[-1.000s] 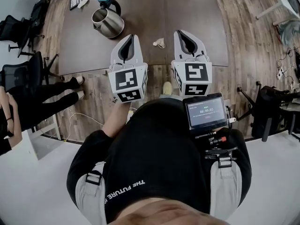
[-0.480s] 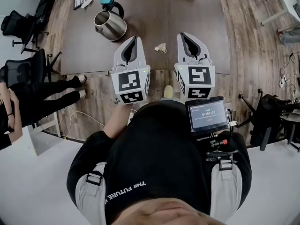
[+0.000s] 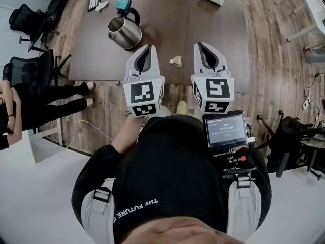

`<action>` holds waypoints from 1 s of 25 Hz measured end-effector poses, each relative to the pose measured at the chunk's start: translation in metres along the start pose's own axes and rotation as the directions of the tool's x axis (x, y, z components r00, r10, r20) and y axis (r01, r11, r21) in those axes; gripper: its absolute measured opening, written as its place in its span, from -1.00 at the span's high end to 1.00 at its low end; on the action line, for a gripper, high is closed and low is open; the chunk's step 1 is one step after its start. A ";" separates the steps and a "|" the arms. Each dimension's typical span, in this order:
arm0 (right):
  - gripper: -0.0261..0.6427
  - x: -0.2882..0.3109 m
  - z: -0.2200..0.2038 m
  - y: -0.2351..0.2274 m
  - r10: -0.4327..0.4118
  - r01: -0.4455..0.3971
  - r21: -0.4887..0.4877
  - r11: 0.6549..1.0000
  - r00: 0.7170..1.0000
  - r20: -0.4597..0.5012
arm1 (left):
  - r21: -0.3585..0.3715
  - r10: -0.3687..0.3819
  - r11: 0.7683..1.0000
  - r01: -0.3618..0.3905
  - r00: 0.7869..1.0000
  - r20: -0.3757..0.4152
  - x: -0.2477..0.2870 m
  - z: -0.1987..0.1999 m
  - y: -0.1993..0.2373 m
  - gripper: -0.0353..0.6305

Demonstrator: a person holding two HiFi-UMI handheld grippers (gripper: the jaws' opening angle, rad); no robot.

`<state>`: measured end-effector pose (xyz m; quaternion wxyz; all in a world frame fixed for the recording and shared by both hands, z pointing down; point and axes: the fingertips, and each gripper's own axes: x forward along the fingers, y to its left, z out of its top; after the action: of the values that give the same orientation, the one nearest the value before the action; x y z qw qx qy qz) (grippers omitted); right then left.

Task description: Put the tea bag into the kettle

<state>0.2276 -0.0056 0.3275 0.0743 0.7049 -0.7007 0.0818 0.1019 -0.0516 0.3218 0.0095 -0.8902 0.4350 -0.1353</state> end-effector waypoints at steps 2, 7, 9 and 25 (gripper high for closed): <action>0.90 -0.001 -0.001 0.004 0.003 -0.003 0.001 1.000 1.000 0.001 | 0.005 0.006 1.000 -0.006 1.000 -0.005 -0.005 -0.001 0.002 0.88; 0.90 0.000 -0.002 0.007 0.019 -0.019 0.013 1.000 1.000 0.006 | 0.006 0.011 1.000 -0.011 1.000 -0.004 -0.008 -0.002 0.003 0.88; 0.90 0.001 -0.003 0.006 0.023 -0.023 0.014 1.000 1.000 0.003 | 0.003 0.014 1.000 -0.014 1.000 -0.009 -0.007 -0.003 0.003 0.88; 0.90 0.029 0.009 0.014 -0.006 0.006 0.011 1.000 1.000 -0.015 | -0.006 -0.015 1.000 0.015 1.000 -0.016 0.015 0.002 0.031 0.88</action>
<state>0.2134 -0.0361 0.3246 0.0761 0.7067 -0.6975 0.0908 0.0876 -0.0830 0.3192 0.0023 -0.8922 0.4290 -0.1412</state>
